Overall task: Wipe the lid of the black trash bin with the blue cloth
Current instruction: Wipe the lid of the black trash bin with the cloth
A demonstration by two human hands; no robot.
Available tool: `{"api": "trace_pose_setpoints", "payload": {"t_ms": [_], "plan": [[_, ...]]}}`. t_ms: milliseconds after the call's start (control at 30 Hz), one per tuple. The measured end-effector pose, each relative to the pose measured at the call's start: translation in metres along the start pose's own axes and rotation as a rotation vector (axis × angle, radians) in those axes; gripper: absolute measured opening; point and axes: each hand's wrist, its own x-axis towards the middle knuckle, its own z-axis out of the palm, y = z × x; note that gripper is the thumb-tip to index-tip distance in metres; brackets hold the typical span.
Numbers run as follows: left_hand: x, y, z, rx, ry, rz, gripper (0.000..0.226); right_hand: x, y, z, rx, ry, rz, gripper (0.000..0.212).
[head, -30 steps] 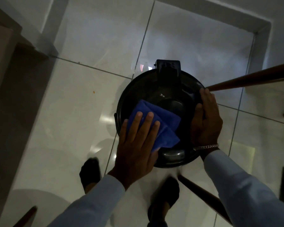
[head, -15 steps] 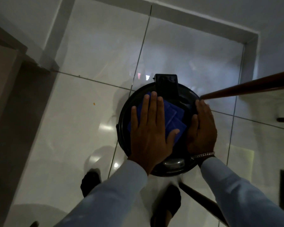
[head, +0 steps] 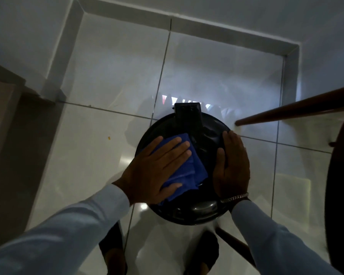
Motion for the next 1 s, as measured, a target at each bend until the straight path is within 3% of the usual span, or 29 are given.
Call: {"api": "trace_pose_setpoints", "payload": {"t_ms": [167, 267, 333, 533, 633, 700, 800, 900, 967, 1000], "plan": [[0.032, 0.043, 0.000, -0.112, 0.136, -0.518, 0.067, 0.001, 0.005, 0.002, -0.040, 0.004, -0.028, 0.047], [0.063, 0.055, -0.001, -0.083, 0.060, -0.611, 0.070, 0.000, 0.006, 0.005, -0.051, 0.037, -0.026, 0.045], [0.068, 0.051, 0.002, -0.040, 0.008, -0.482, 0.069, -0.001, 0.007, 0.007, -0.035, 0.063, -0.010, 0.043], [0.022, 0.003, 0.002, 0.084, -0.120, 0.160, 0.065, 0.001, 0.007, 0.004, 0.031, 0.064, -0.023, 0.042], [0.013, -0.015, -0.001, 0.123, -0.168, 0.313, 0.066, 0.002, 0.007, 0.003, 0.045, 0.052, -0.003, 0.043], [0.014, -0.011, 0.001, 0.090, -0.124, 0.216, 0.063, 0.002, 0.007, 0.004, 0.047, 0.047, -0.002, 0.044], [0.030, 0.027, 0.003, -0.020, 0.003, -0.217, 0.060, 0.002, 0.007, 0.002, 0.041, 0.032, 0.010, 0.044], [0.062, 0.076, 0.004, -0.078, 0.015, -0.609, 0.063, 0.003, 0.003, 0.002, 0.054, 0.013, 0.049, 0.044], [0.077, 0.086, 0.002, -0.093, 0.003, -0.683, 0.064, 0.003, 0.003, 0.002, 0.052, 0.032, 0.062, 0.043], [0.076, 0.080, 0.002, -0.087, -0.030, -0.630, 0.065, 0.003, 0.004, 0.002, 0.050, 0.039, 0.062, 0.043]]}}
